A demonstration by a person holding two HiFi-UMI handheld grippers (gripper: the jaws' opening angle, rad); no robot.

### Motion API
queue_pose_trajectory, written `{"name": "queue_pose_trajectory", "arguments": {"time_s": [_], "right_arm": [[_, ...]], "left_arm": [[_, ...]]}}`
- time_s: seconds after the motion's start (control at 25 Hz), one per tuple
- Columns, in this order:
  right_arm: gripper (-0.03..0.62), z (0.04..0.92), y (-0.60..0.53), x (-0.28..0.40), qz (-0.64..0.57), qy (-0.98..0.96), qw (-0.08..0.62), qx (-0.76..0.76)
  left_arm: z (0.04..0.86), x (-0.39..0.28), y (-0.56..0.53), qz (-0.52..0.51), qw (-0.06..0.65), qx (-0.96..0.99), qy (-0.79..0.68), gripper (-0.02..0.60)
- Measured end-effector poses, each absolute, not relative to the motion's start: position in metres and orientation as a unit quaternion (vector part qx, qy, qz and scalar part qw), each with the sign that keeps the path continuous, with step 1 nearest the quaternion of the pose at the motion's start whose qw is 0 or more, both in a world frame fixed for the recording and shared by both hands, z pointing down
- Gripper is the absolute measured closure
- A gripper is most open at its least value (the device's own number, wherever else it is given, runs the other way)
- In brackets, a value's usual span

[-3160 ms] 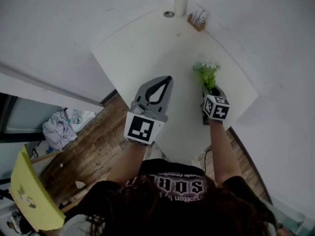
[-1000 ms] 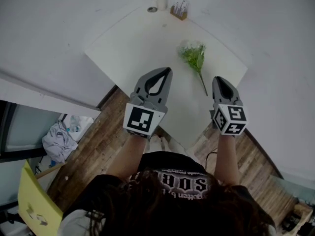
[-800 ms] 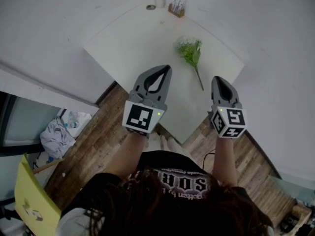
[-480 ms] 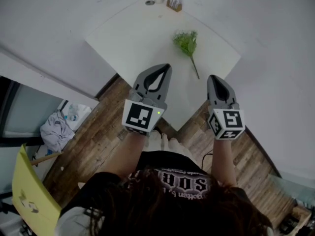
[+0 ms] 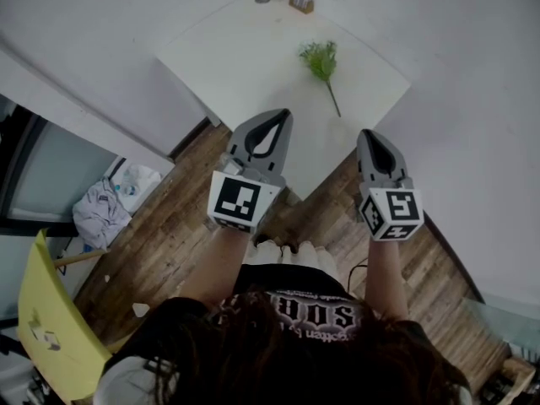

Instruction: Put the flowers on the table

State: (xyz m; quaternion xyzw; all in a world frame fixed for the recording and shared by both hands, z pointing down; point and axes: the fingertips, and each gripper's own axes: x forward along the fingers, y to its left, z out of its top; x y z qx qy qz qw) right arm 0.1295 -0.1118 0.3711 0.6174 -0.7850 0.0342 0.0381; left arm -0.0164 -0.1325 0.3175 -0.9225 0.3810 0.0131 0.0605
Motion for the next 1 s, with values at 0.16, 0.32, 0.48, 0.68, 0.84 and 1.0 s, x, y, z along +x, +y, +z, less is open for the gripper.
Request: {"name": "queue_pose_trajectory", "arguments": {"time_s": [0.16, 0.32, 0.48, 0.68, 0.84, 1.0], "right_arm": [[0.559, 0.366, -0.097, 0.127, 0.034, -0.78, 0.028, 0.624], [0.559, 0.364, -0.083, 0.118, 0.034, -0.777, 0.025, 0.628], [0.559, 0.361, -0.065, 0.101, 0.031, -0.772, 0.024, 0.634], [0.56, 0.357, -0.039, 0.074, 0.025, -0.769, 0.026, 0.638], [0.562, 0.352, -0.02, 0.057, 0.028, -0.769, 0.008, 0.639], [0.562, 0.347, 0.001, 0.042, 0.024, -0.765, 0.003, 0.644]], "left_arm": [[0.312, -0.022, -0.12, 0.013, 0.07, -0.925, 0.374, 0.583], [0.311, -0.036, -0.105, 0.02, 0.072, -0.926, 0.37, 0.583], [0.308, -0.061, -0.086, 0.027, 0.065, -0.927, 0.368, 0.583], [0.302, -0.093, -0.068, 0.036, 0.067, -0.926, 0.371, 0.583], [0.302, -0.111, -0.051, 0.039, 0.065, -0.927, 0.367, 0.583], [0.303, -0.121, -0.033, 0.042, 0.056, -0.932, 0.357, 0.583]]}}
